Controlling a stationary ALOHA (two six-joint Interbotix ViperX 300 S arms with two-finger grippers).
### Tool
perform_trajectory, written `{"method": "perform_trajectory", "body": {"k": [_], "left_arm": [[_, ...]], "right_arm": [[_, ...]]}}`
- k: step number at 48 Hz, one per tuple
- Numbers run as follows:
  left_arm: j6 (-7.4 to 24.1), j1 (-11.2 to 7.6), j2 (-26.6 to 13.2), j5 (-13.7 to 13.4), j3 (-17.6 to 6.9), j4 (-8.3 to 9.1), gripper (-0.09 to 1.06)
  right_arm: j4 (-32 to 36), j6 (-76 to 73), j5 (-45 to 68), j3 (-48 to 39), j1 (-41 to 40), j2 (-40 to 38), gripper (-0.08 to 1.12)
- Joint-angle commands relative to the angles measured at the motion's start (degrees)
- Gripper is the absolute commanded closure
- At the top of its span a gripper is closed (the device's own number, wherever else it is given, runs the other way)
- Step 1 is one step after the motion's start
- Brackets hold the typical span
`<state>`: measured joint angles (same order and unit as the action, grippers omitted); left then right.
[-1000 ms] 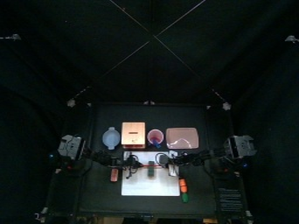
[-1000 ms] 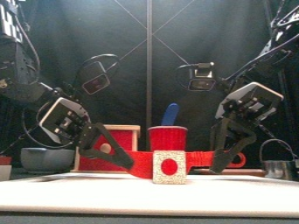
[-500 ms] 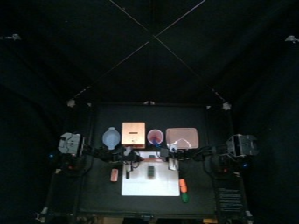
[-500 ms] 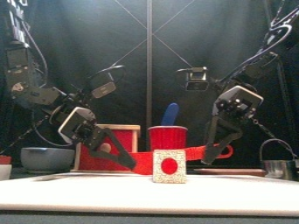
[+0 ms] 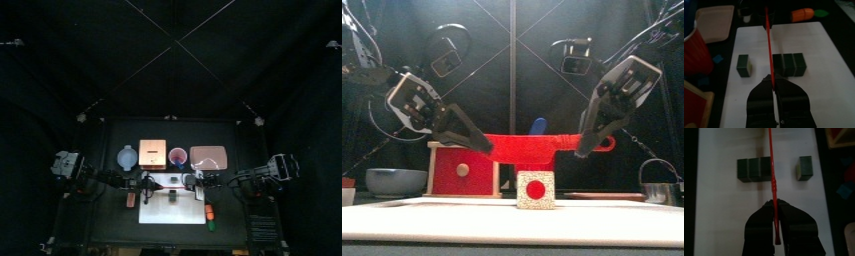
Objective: Cut the sushi into 4 pieces with the knife
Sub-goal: Cut the sushi into 4 pieces
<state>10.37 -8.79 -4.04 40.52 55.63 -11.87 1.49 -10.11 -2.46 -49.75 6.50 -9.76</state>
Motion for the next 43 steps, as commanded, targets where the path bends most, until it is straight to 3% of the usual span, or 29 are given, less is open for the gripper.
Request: {"method": "perform_trajectory", "body": {"k": [1,21,43], "left_arm": [[0.1,0.0,0.2,0.4,-1.2,0.09,0.89],[-0.2,-0.09,-4.8,0.4,-2.8,-0.09,0.89],[-0.4,-0.53,-6.2,0.4,-2.6,-0.7,0.89]], "right_arm": [[-0.5,-0.2,0.9,0.9,0.4,-1.2,0.98],[-1.0,-0.2,1.1,0.7,0.2,2.0,0.98],[-2.0,-0.2,1.8,0.9,0.3,6.0,0.98]]}}
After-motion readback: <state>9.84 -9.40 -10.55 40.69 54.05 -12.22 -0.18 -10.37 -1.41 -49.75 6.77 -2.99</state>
